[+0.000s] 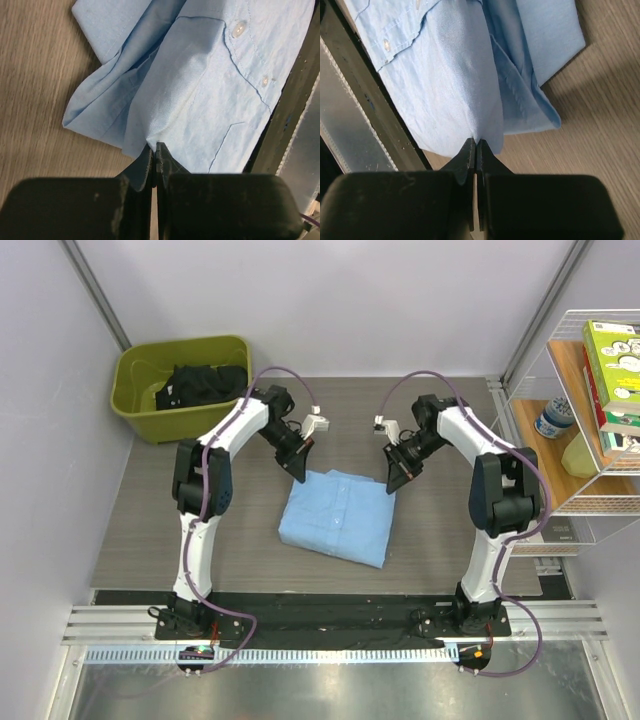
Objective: Fold and stack the long sleeve shirts
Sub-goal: Fold the shirt
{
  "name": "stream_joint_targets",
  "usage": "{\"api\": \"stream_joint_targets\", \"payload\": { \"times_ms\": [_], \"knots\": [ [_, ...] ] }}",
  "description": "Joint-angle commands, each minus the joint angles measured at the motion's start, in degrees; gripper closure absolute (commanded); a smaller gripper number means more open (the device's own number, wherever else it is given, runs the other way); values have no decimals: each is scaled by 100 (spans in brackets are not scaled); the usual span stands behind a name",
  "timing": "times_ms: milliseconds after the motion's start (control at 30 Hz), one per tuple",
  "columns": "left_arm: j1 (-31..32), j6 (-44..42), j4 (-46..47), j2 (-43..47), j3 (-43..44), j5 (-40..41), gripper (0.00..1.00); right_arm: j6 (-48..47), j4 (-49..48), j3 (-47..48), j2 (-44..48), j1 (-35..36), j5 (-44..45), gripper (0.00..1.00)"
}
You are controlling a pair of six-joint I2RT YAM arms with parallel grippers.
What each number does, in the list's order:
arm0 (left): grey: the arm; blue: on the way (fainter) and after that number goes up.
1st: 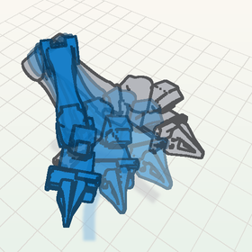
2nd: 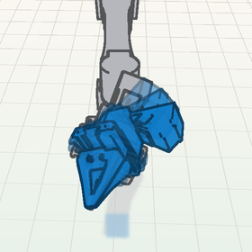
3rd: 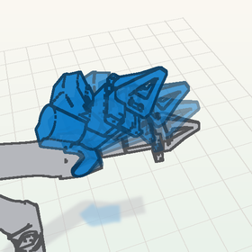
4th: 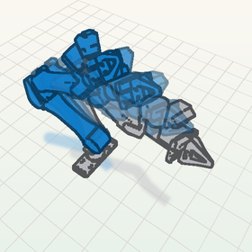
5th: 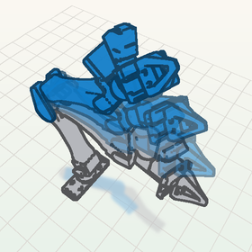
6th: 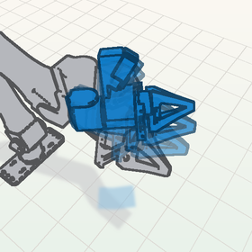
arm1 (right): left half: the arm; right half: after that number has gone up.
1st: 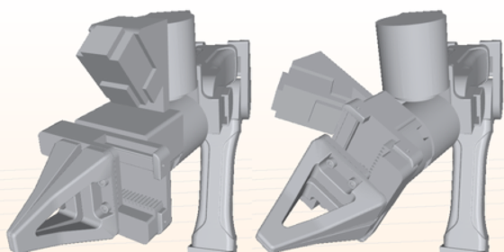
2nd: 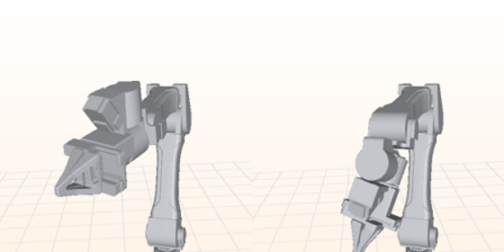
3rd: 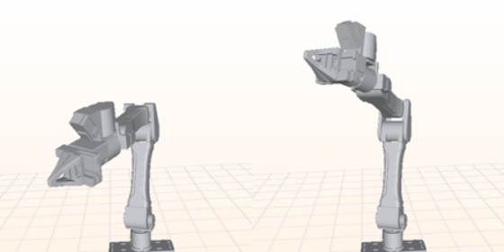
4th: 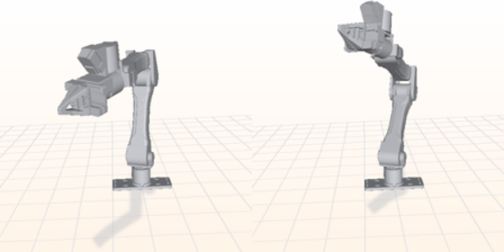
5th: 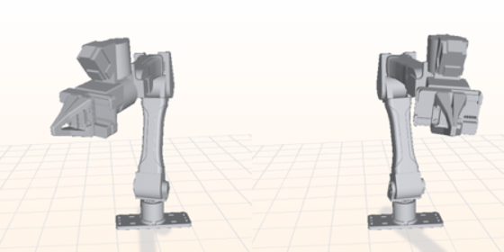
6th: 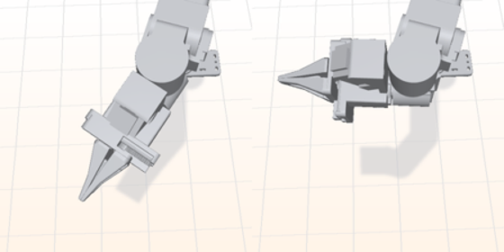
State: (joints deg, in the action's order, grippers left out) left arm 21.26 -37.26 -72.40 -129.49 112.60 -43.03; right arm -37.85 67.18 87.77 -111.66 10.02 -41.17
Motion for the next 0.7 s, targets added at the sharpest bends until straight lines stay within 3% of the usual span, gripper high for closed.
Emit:
{"api": "stream_joint_targets", "payload": {
  "times_ms": [0, 367, 667],
  "knots": [
    [1, 297, 138, 320, 359, -215, 100, -196, 226, 135, 241, -141, 249, 99],
    [-34, 1044, 964, -401, 369, 514, 100, 268, -565, 934, -988, -352, 707, 99],
    [-245, 1317, 1483, -489, 17, 787, 100, 840, -890, 1102, -1095, -299, 487, 99]
  ]
}}
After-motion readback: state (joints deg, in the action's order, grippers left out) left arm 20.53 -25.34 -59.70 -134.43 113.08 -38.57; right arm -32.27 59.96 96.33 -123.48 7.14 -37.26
